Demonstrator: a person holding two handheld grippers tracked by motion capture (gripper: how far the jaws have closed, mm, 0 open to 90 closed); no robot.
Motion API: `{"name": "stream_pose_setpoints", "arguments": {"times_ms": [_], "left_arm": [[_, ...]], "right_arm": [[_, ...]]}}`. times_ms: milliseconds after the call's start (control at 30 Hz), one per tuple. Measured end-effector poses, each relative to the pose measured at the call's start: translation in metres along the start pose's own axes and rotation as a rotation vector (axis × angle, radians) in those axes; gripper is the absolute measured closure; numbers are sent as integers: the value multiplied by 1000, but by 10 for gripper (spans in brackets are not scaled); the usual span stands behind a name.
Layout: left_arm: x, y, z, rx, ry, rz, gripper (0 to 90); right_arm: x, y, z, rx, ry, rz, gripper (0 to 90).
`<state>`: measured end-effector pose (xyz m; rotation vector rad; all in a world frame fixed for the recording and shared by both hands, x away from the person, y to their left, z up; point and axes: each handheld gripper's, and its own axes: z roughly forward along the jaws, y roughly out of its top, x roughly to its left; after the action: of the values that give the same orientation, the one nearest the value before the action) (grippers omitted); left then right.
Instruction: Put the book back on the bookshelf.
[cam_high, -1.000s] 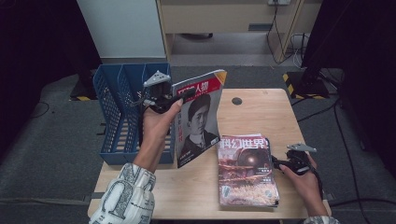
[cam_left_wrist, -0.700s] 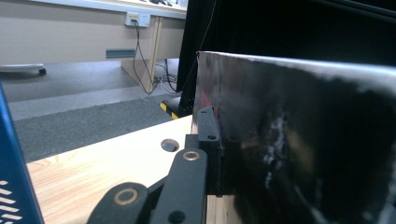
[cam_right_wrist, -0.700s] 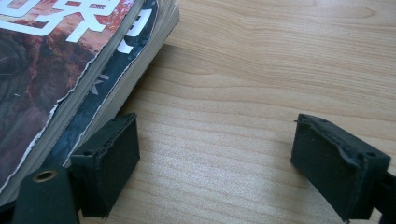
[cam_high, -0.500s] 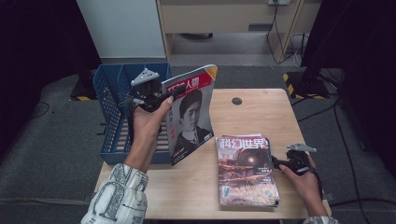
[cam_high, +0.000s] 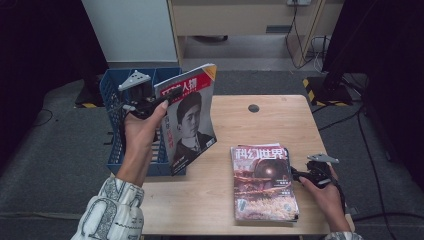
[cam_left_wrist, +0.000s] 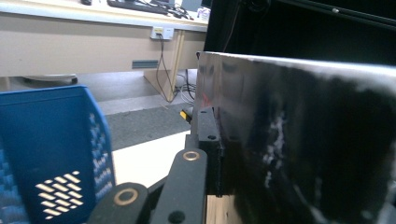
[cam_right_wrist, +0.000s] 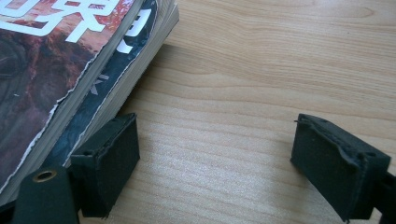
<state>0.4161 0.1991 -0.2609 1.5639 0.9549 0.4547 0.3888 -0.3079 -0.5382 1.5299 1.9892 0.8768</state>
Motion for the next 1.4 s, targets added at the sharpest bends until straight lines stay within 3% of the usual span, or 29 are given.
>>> {"name": "stream_pose_setpoints", "arguments": {"times_ms": [333,600,1400], "left_arm": [[18,3,-22,-27,52,-25,863],[28,2,-36,-35,83,-22,863],[58,-3,-81,-64,153,-48,862]], "right_arm": [[0,0,0,0,0,0,153],[0,0,0,0,-1,1,153],[0,0,0,0,-1,1,153]]}}
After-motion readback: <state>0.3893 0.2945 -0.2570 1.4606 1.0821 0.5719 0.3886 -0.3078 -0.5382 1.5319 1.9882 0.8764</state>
